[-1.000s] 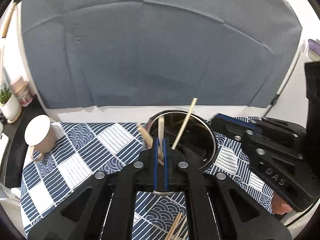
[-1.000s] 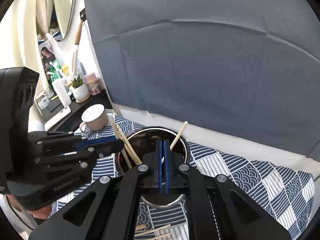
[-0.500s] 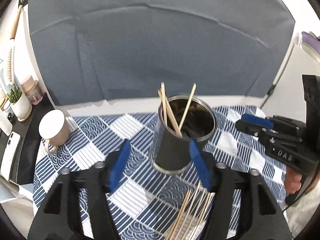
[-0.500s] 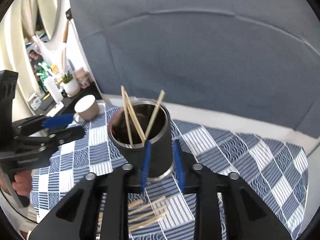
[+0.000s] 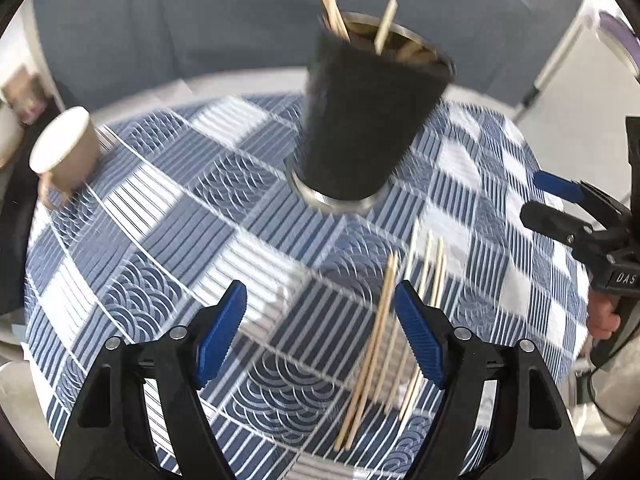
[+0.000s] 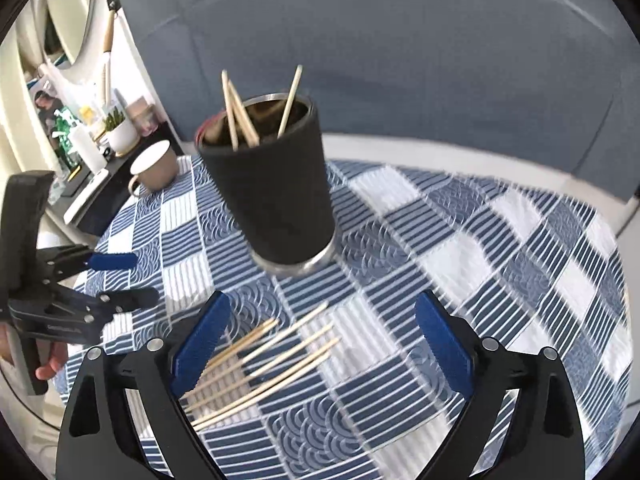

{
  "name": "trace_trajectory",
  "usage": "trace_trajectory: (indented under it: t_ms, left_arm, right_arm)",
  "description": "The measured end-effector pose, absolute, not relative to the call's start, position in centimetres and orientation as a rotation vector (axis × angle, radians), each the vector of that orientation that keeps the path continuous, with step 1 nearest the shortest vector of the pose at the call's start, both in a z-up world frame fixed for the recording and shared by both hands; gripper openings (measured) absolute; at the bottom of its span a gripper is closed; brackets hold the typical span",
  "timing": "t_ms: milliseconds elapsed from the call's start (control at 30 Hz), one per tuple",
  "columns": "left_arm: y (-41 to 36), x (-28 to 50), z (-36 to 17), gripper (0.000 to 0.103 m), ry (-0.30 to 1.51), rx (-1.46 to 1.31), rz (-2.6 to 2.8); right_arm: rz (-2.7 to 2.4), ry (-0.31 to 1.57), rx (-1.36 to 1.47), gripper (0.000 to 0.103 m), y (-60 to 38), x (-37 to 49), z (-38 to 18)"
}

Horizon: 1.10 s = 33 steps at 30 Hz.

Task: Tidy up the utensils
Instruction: 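Withdraw both open tools from the cup toward the loose chopsticks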

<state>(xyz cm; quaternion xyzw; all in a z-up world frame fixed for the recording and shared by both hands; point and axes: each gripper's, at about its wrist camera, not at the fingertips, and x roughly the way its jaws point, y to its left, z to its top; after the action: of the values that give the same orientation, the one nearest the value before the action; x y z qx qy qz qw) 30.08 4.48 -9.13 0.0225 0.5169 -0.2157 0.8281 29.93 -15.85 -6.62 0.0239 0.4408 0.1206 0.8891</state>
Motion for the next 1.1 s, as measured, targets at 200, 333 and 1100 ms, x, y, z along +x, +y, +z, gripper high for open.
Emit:
trace_trajectory:
  t_ms: [200,333,1100]
  left_arm:
    - [4.4,29.6,-11.8,0.08,1.163,0.104,-0.54]
    - [4.3,29.8,-13.3,0.08,1.194,0.121,-0.573]
    - [1.1,30.4,-16.5,0.084,1.182,0.347,-0.629]
  right_arm:
    - [0.257,1.03,0.112,0.092,-14.6,28.1,-10.1]
    - [0.209,1.117,0.122,0.092,-13.7,27.2,-12.5]
    - [-0.087,1.23,0.145,0.092,-12.6,26.7,-17.7]
